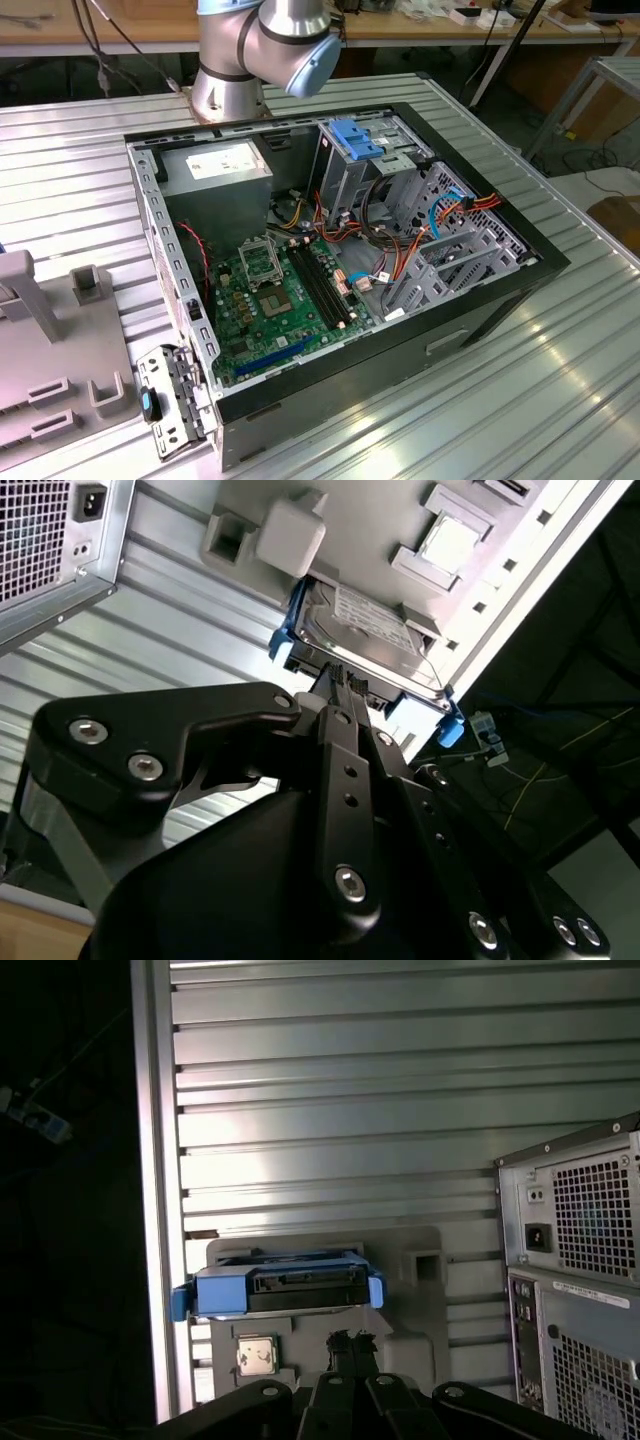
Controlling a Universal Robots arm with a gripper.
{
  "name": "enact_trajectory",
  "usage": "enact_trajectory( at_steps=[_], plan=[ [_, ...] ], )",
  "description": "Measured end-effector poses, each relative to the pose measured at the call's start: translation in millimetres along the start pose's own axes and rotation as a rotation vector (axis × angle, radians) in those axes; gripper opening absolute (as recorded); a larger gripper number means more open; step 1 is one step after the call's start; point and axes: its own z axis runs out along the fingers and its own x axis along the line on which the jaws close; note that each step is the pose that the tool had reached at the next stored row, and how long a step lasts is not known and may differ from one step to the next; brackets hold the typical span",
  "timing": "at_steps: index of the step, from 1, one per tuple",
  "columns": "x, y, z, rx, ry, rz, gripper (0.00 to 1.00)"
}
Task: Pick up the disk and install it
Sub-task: 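Reach for the disk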
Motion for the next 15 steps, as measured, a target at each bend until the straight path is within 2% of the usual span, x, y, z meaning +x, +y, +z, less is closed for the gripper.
enact_trajectory(
  at_steps=[8, 15],
  plan=[
    [20.7, 2.9, 0.3, 0.0, 0.0, 0.0, 0.11],
    [41.7, 3.8, 0.6, 0.0, 0.0, 0.0, 0.11]
  ],
)
